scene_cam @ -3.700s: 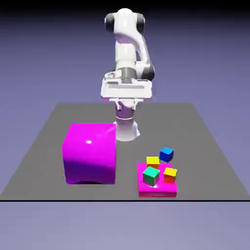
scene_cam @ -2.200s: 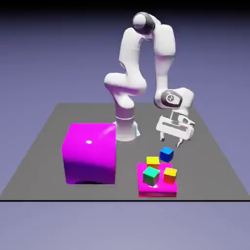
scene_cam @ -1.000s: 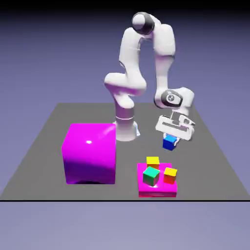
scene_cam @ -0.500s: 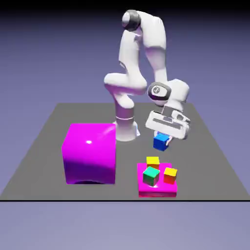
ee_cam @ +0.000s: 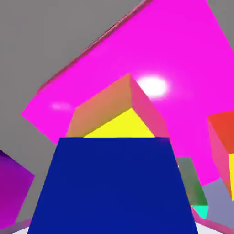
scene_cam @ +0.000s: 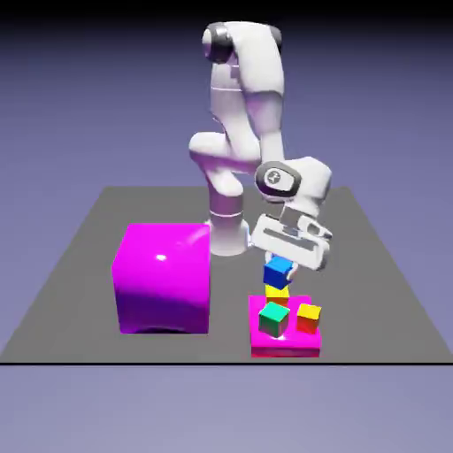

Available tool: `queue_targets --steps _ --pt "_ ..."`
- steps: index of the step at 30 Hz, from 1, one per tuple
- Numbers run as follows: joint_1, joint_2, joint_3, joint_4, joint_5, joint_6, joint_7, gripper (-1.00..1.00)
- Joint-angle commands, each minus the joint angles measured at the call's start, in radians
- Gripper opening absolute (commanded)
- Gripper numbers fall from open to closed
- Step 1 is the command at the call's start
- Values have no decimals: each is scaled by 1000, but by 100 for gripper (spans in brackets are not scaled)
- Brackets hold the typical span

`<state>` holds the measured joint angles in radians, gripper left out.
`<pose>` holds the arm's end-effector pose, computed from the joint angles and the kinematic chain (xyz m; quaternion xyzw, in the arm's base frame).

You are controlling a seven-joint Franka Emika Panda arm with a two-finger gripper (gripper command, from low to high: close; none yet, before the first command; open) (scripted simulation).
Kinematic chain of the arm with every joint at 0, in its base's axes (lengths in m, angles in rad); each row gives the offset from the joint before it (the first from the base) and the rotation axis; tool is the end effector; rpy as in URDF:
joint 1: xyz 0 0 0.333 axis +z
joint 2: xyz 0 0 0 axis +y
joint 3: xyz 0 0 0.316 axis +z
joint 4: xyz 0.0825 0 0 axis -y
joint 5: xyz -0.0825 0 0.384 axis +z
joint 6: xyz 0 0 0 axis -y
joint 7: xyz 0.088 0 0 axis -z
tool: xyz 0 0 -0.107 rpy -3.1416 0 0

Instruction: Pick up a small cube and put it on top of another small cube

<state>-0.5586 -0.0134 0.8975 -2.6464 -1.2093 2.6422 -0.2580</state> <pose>0.3800 0.1587 0.2382 0.6384 0.7179 0.0103 0.2774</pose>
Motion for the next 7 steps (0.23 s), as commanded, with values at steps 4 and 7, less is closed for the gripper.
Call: queue_targets --steps 4,7 --pt "-14 43 5 14 -77 -9 56 100" --pt "15 -30 0 -10 54 8 -39 100"
